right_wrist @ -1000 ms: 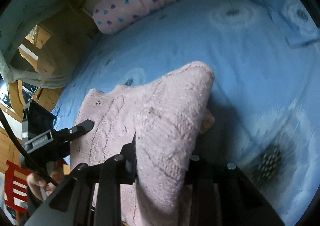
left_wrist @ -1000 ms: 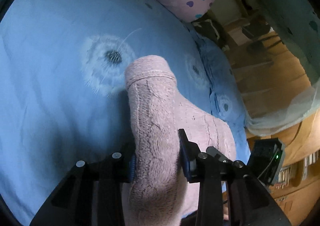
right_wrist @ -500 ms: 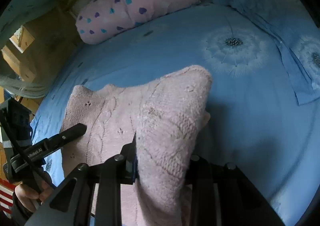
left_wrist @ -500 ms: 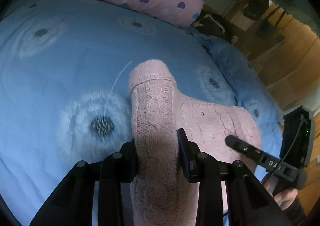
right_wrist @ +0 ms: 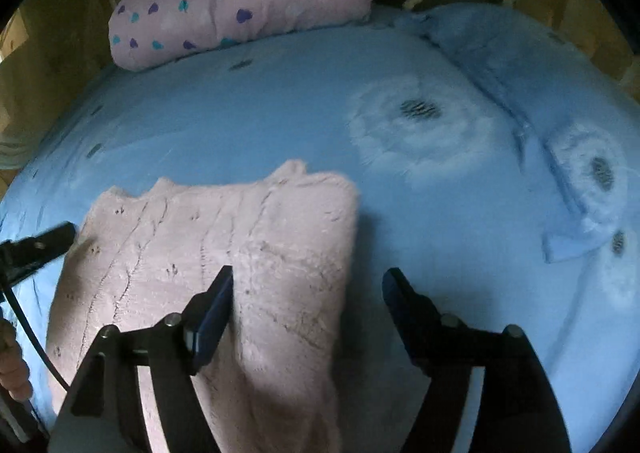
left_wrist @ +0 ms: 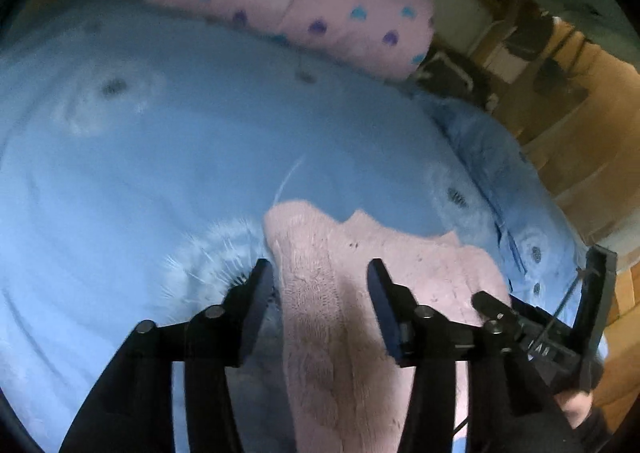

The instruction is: Fold small clothes

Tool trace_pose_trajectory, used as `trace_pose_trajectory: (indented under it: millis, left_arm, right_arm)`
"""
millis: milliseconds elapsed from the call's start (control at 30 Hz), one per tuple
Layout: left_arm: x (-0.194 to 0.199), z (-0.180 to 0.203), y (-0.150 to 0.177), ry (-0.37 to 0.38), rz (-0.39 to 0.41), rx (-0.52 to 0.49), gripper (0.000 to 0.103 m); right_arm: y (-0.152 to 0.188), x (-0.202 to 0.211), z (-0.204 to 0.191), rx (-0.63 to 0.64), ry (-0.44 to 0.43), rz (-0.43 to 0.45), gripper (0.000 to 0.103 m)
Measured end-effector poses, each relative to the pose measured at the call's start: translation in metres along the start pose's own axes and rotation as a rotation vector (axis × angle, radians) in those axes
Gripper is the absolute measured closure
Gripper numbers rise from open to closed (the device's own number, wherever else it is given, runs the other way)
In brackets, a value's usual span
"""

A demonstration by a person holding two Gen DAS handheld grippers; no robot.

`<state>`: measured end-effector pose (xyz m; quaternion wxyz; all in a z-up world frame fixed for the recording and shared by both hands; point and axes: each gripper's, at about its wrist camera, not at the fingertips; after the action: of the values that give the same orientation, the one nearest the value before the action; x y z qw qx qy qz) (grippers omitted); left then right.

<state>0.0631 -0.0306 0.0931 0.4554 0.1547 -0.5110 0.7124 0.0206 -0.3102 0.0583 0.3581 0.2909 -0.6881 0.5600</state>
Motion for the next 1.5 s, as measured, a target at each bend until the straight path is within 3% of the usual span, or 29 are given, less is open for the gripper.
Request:
trace_pose_trajectory:
  millis: [233,367,400,467,567,667,800,933,1000,1067,1133,1200,1267,1400,1500]
  left_arm:
    - [0.039,0.008,0.023,-0.014,0.049,-0.003,0.069]
    - [0.052,0.023,0.06,-0.077,0.027,-0.106,0.069]
    - [0.058,0.024,0.073,-0.122,0.032,-0.127,0.069]
    - [0.07,0.022,0.091,-0.2,0.048,-0.131,0.069]
    - [0.088,0.017,0.112,-0.211,0.069,-0.092,0.069]
    - [0.09,0.022,0.13,-0.245,0.07,-0.135,0.069]
    - [0.069,0.019,0.138,-0.217,-0.024,-0.123,0.069]
    - [0.049,0.014,0.147,-0.241,-0.104,-0.094,0.069]
    - [0.037,0.012,0.151,-0.257,-0.155,-0.09,0.068]
    - [0.037,0.017,0.152,-0.276,-0.143,-0.108,0.066]
    - [0.032,0.024,0.153,-0.282,-0.166,-0.135,0.056]
    - [0.029,0.029,0.154,-0.293,-0.169,-0.147,0.048]
    - [0.025,0.031,0.155,-0.292,-0.163,-0.143,0.043]
    - [0.022,0.03,0.16,-0.272,-0.127,-0.203,0.034]
    - [0.024,0.028,0.163,-0.26,-0.126,-0.218,0.033]
  right_arm:
    - [0.019,0.048,0.011,-0.047,0.04,0.058,0.026]
    - [0.05,0.1,0.012,-0.084,-0.009,0.162,0.026]
    - [0.062,0.114,0.013,-0.097,-0.027,0.195,0.025]
    - [0.081,0.131,0.009,-0.063,-0.024,0.232,0.024]
    - [0.107,0.136,-0.005,0.096,0.066,0.255,0.024]
    - [0.131,0.124,-0.008,0.159,0.118,0.221,0.024]
    - [0.154,0.095,-0.012,0.197,0.108,0.102,0.024]
    - [0.175,0.071,-0.036,0.322,0.175,0.052,0.024]
    - [0.178,0.067,-0.046,0.357,0.23,0.072,0.021]
    - [0.172,0.063,-0.05,0.346,0.265,0.045,0.015]
    - [0.161,0.055,-0.045,0.277,0.278,-0.023,0.007]
    - [0.15,0.046,-0.033,0.176,0.247,-0.095,0.0]
    - [0.144,0.041,-0.019,0.092,0.182,-0.136,0.0]
    - [0.147,0.042,-0.021,0.122,0.19,-0.101,0.0]
    - [0.151,0.043,-0.019,0.122,0.184,-0.078,0.0]
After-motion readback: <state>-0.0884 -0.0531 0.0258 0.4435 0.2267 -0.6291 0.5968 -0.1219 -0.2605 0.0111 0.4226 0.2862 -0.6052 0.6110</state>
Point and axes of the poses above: each gripper's, at about its wrist camera, not at the fingertips, and x roughly against the way its jaws point, z to its right, y to its underside, and after that the axes turned 3 degrees about y, right-handed
